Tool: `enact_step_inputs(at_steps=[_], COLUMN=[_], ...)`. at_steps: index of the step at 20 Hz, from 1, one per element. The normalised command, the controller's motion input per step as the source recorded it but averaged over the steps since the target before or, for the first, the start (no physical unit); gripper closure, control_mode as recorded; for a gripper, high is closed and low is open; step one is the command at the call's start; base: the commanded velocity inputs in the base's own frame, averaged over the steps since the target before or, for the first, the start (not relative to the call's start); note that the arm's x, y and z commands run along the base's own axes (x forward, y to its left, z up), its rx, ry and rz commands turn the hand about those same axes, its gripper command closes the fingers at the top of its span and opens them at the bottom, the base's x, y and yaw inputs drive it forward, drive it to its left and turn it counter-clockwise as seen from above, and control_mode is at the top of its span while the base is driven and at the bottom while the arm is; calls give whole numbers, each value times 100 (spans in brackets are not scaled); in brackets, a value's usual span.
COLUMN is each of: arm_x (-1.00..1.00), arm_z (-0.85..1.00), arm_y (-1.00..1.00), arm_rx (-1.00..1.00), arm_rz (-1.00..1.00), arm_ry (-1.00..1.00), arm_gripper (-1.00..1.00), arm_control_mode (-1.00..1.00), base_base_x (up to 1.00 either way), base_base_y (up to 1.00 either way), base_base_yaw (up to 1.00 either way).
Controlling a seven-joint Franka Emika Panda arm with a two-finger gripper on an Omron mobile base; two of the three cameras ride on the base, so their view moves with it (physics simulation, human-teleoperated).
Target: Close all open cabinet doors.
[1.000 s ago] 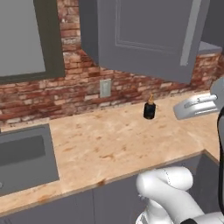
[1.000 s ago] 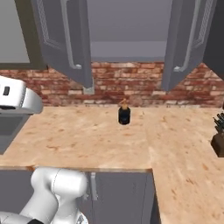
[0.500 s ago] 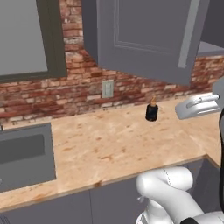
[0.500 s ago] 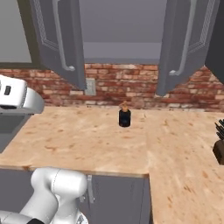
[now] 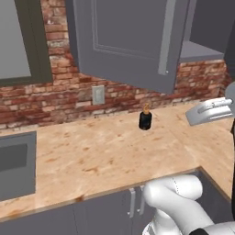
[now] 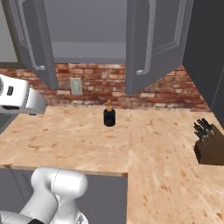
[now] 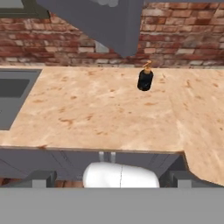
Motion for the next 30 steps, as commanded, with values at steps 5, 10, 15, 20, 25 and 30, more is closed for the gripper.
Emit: enact_step_inputs(at_steps=[5,10,15,20,25,30], arm_x=[0,0,0,-1,-4,0], arm_z=[0,0,0,0,0,0], arm_y=[0,0,0,-7,-30,-35], arm_rx=[0,0,0,0,0,1], arm_rz=[0,0,0,1,7,5], arm_ry=[0,0,0,-8,-36,-36], arm_gripper=[-100,-100,-100,-100,-100,-100], arm_control_mode=[100,100,100,-100,-100,-100], base_base_x=[0,0,0,0,0,0], base_base_y=[-39,-51,-18,0,0,0], base_base_yaw=[0,1,1,0,0,0])
